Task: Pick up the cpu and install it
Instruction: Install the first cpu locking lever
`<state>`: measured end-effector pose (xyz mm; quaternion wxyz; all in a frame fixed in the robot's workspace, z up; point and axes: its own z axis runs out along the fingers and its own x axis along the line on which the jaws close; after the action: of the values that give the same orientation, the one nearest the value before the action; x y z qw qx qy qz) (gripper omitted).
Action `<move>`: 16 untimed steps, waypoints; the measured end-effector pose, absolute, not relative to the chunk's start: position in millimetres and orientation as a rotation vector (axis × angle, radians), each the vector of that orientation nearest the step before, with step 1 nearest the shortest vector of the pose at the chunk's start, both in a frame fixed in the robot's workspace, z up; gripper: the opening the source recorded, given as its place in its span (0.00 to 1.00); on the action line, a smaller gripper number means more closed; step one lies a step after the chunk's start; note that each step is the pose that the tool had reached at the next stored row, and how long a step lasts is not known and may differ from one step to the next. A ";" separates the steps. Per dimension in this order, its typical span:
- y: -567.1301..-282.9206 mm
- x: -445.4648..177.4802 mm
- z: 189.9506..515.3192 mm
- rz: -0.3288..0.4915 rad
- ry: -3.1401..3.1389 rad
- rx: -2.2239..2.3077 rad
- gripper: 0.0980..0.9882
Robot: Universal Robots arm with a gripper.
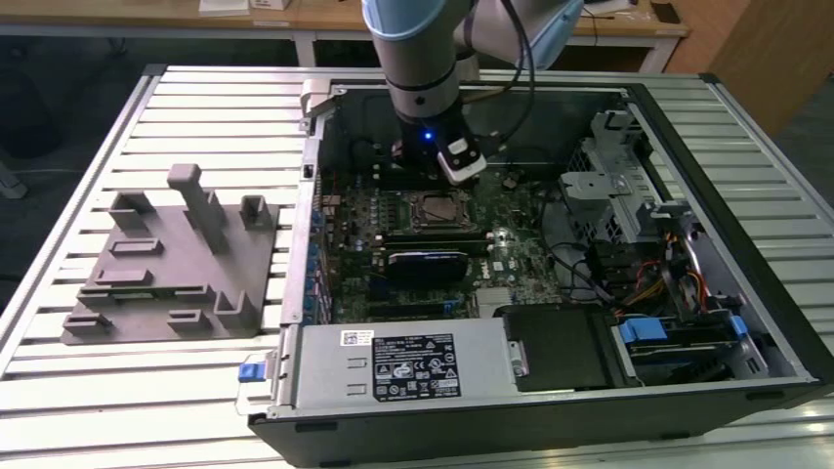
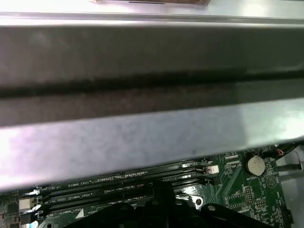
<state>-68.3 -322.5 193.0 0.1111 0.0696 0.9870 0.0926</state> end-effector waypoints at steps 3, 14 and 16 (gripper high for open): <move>-322.6 -68.8 191.9 0.271 2.898 0.204 0.01; -322.7 -69.0 189.8 0.317 2.893 0.209 0.01; -322.8 -69.0 189.8 0.326 2.893 0.211 0.01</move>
<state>-69.0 -322.8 189.8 0.1113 0.0717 0.9849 0.1111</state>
